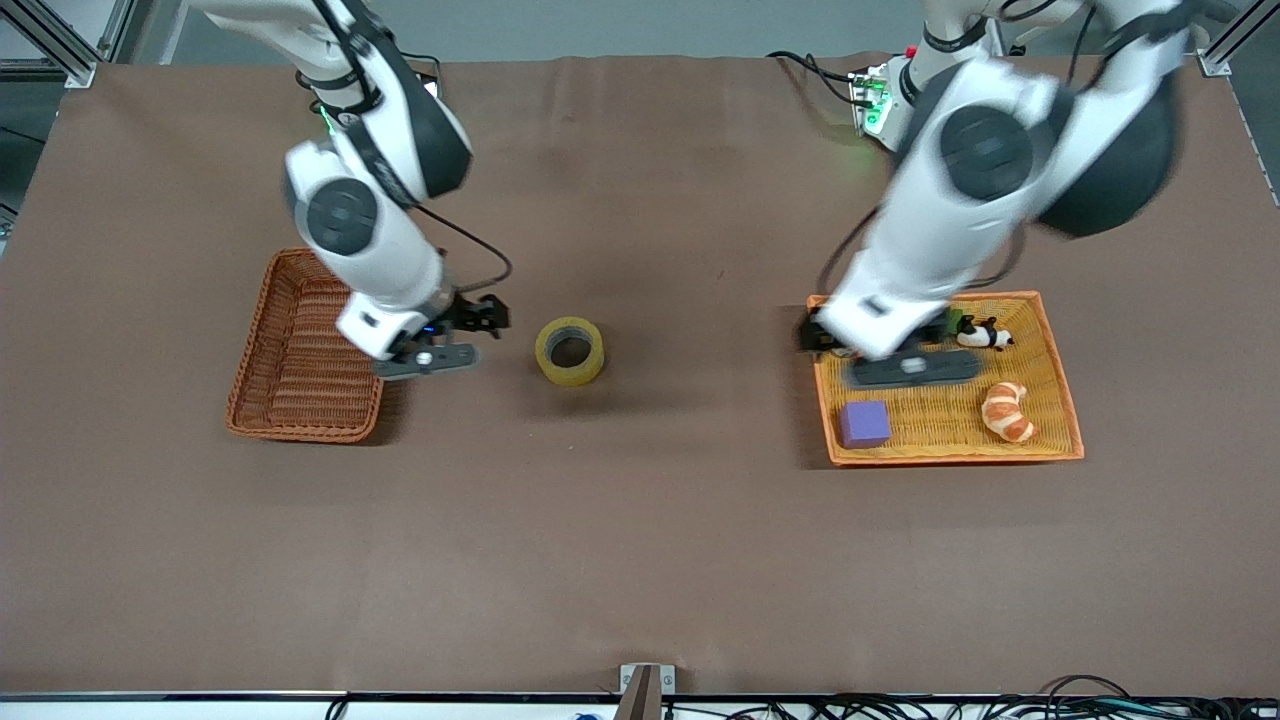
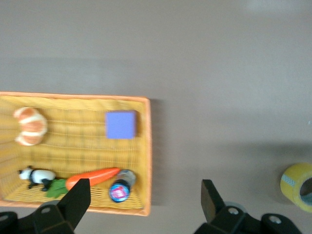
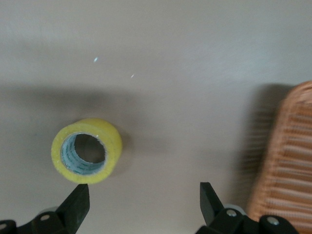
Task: Move tape to another basket
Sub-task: 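Grasp the tape roll with the right gripper while the left gripper withdraws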
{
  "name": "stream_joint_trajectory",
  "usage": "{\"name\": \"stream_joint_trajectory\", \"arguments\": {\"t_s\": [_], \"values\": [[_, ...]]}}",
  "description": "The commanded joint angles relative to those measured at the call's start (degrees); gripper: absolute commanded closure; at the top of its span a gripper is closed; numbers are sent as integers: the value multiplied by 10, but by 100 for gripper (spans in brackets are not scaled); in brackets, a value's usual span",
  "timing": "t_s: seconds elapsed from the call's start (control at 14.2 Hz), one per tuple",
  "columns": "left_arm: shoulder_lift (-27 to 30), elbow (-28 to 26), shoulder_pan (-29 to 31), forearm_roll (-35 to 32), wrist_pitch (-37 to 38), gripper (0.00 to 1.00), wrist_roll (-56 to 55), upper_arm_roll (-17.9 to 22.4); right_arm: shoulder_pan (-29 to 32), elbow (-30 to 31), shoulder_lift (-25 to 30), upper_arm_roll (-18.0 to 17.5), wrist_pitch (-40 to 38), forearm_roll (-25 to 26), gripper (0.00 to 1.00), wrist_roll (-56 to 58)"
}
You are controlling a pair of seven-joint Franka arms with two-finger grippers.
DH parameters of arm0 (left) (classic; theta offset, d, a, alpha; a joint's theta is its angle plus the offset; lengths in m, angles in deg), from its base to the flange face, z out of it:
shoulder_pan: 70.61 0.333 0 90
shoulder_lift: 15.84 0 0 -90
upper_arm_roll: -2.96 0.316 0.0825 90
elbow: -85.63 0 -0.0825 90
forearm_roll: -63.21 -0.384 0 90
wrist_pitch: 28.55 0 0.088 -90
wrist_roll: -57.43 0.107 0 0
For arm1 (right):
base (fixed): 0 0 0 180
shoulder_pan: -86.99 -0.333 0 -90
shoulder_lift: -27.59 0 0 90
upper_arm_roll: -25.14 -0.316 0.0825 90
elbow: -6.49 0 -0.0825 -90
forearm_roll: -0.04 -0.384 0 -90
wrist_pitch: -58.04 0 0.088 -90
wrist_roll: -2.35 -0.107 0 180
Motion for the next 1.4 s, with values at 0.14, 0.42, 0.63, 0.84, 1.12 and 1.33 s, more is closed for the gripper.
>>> {"name": "stream_joint_trajectory", "arguments": {"t_s": [0.14,0.42,0.63,0.84,1.12,1.33], "values": [[108,-74,76,5,-3,0,62,-8,-73,6,-82,2,93,1,0,-120],[161,-117,134,58,19,0,149,-7,-78,5,-117,2,101,5,0,-131],[170,-142,166,89,30,0,175,-6,-76,5,-138,2,118,5,0,-136],[172,-158,164,86,31,0,197,-7,-62,2,-148,2,119,4,0,-137],[169,-169,163,53,32,0,195,-26,-60,2,-161,2,125,0,10,-138],[163,-162,166,51,30,0,192,-26,-60,2,-175,2,155,-2,19,-146]]}}
